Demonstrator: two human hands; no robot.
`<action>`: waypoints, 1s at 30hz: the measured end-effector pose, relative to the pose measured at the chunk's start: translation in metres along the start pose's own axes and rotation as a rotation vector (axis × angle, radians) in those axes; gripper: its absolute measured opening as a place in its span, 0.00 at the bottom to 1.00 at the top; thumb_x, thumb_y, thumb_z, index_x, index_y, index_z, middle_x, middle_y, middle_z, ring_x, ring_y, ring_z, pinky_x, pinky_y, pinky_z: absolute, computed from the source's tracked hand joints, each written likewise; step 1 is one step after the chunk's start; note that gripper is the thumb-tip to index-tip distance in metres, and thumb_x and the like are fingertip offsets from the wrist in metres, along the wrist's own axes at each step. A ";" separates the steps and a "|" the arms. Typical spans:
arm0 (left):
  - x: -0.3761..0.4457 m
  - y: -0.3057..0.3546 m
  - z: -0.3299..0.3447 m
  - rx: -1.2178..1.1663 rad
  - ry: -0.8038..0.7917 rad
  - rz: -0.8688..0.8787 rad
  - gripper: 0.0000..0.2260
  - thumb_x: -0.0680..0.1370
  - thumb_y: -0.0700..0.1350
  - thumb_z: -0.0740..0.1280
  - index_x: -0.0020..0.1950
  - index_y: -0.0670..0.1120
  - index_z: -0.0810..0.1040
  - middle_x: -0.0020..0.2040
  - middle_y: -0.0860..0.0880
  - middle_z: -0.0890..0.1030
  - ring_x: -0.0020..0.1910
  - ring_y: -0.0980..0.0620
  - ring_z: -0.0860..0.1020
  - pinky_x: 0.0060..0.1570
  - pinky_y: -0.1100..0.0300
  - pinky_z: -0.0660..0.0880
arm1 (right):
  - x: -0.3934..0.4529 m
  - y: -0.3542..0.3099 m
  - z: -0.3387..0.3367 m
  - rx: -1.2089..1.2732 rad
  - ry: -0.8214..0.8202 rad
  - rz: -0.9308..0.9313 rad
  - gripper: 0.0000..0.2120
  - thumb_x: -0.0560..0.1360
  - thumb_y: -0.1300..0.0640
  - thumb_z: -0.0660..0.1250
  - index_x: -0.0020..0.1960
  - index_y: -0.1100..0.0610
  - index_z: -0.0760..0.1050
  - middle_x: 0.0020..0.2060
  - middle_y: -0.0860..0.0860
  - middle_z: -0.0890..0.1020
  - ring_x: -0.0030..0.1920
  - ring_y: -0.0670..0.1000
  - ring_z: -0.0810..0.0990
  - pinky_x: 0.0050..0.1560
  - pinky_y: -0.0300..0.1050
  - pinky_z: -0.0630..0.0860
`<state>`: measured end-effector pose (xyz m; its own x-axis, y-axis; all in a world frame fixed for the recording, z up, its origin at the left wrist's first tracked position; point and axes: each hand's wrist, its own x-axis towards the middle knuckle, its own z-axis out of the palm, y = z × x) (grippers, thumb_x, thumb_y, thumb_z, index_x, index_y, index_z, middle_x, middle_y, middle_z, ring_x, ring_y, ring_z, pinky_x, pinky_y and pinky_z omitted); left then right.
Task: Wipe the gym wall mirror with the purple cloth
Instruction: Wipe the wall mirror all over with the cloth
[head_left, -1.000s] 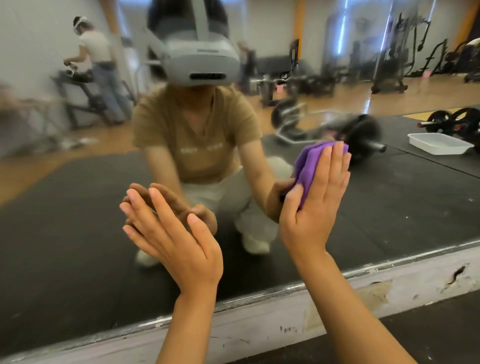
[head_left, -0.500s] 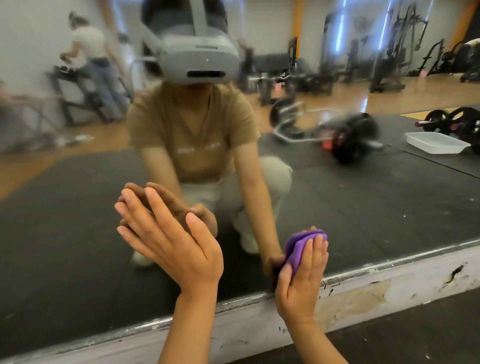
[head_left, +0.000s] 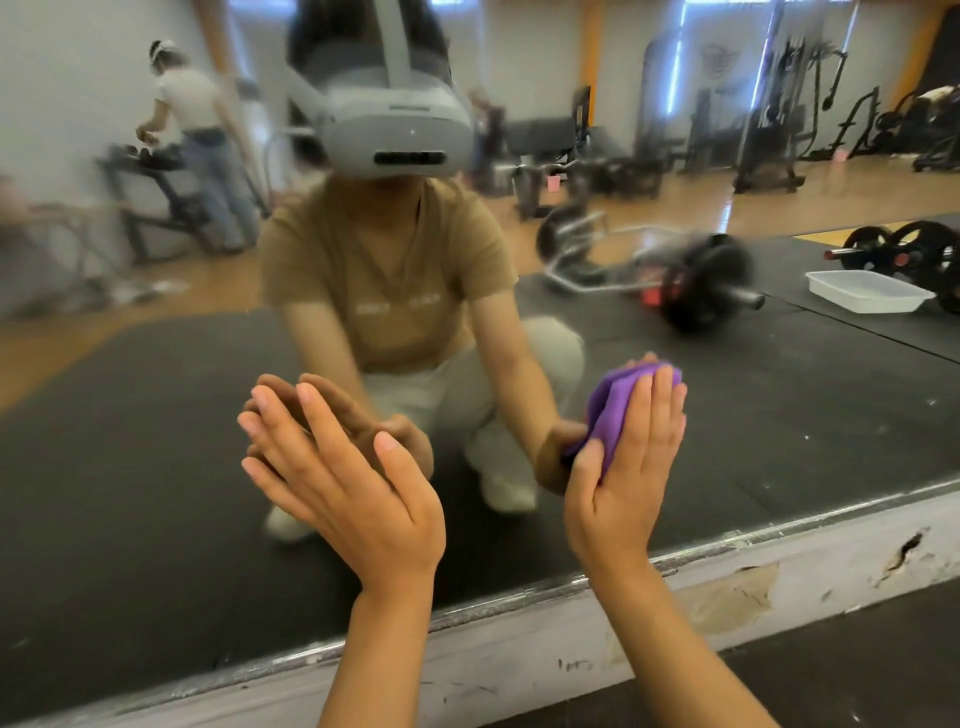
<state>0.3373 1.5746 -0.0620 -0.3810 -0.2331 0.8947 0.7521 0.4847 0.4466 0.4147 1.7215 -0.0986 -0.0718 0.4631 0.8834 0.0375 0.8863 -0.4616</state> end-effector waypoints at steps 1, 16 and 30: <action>0.000 0.000 0.000 -0.001 -0.002 0.002 0.26 0.82 0.43 0.55 0.79 0.34 0.57 0.78 0.30 0.56 0.78 0.31 0.52 0.78 0.40 0.43 | 0.018 -0.008 -0.001 0.007 0.011 -0.025 0.30 0.80 0.58 0.55 0.79 0.68 0.55 0.80 0.56 0.55 0.81 0.53 0.48 0.81 0.52 0.47; 0.001 0.002 -0.003 -0.007 -0.024 -0.010 0.26 0.82 0.43 0.55 0.79 0.34 0.57 0.79 0.30 0.56 0.79 0.33 0.51 0.78 0.42 0.41 | -0.060 0.015 0.004 -0.035 -0.060 0.072 0.30 0.81 0.58 0.53 0.80 0.62 0.49 0.82 0.45 0.46 0.82 0.51 0.47 0.81 0.49 0.44; 0.001 0.001 -0.011 0.001 -0.074 -0.006 0.28 0.81 0.43 0.57 0.80 0.36 0.56 0.80 0.33 0.53 0.81 0.41 0.47 0.78 0.43 0.40 | 0.023 -0.044 0.012 0.058 -0.001 -0.057 0.28 0.86 0.50 0.52 0.82 0.55 0.49 0.79 0.55 0.58 0.81 0.50 0.46 0.80 0.49 0.44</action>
<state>0.3436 1.5656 -0.0608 -0.4247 -0.1728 0.8887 0.7492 0.4840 0.4522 0.3992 1.6929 -0.0589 -0.0730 0.4120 0.9082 -0.0242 0.9097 -0.4146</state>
